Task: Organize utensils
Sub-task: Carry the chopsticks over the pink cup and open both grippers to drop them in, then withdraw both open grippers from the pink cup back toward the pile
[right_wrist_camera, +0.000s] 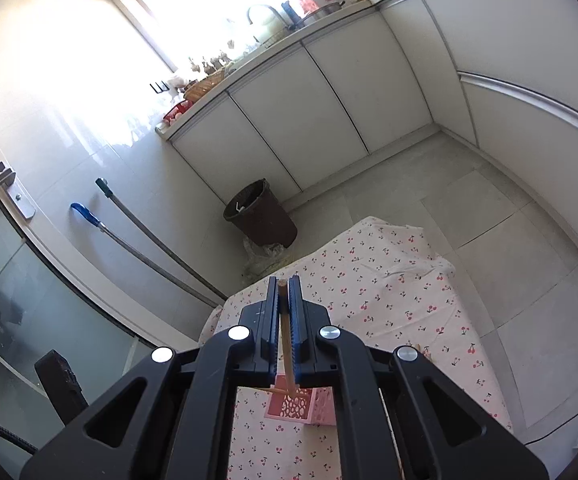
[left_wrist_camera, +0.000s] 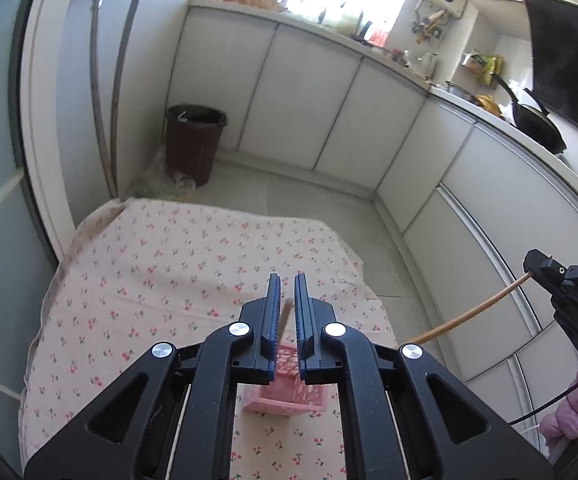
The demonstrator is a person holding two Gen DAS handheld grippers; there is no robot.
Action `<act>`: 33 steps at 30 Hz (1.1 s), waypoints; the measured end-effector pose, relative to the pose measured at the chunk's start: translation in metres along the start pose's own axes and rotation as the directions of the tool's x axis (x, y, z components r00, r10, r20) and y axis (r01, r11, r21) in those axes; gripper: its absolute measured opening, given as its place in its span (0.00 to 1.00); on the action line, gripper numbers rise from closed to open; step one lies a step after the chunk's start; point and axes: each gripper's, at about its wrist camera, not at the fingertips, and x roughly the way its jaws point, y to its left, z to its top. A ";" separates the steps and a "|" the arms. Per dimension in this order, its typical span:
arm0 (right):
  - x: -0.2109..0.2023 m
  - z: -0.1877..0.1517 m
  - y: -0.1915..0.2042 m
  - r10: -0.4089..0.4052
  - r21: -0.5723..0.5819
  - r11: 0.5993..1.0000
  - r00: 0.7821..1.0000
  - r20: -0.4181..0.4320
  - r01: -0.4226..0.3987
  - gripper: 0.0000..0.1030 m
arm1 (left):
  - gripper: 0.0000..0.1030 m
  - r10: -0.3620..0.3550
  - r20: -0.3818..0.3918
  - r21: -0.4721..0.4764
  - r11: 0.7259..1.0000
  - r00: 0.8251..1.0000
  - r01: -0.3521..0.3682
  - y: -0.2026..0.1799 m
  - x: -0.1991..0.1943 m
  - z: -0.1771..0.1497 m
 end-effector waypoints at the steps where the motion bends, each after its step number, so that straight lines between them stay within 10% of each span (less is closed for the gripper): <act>1: 0.003 -0.001 0.002 -0.005 -0.004 1.000 1.000 -0.005 0.005 0.05 | 0.09 -0.004 0.003 -0.013 1.000 1.000 0.004 0.004 -0.002 0.001; 22: 0.045 -0.043 0.039 -0.152 -0.203 0.968 0.988 0.002 0.150 0.11 | 0.21 0.032 0.084 0.079 0.996 0.996 -0.038 -0.016 -0.023 -0.001; 33: -0.006 -0.076 0.025 -0.296 -0.295 0.898 0.945 0.141 0.325 0.42 | 0.50 0.053 0.149 0.213 0.973 0.987 -0.084 -0.056 -0.041 -0.029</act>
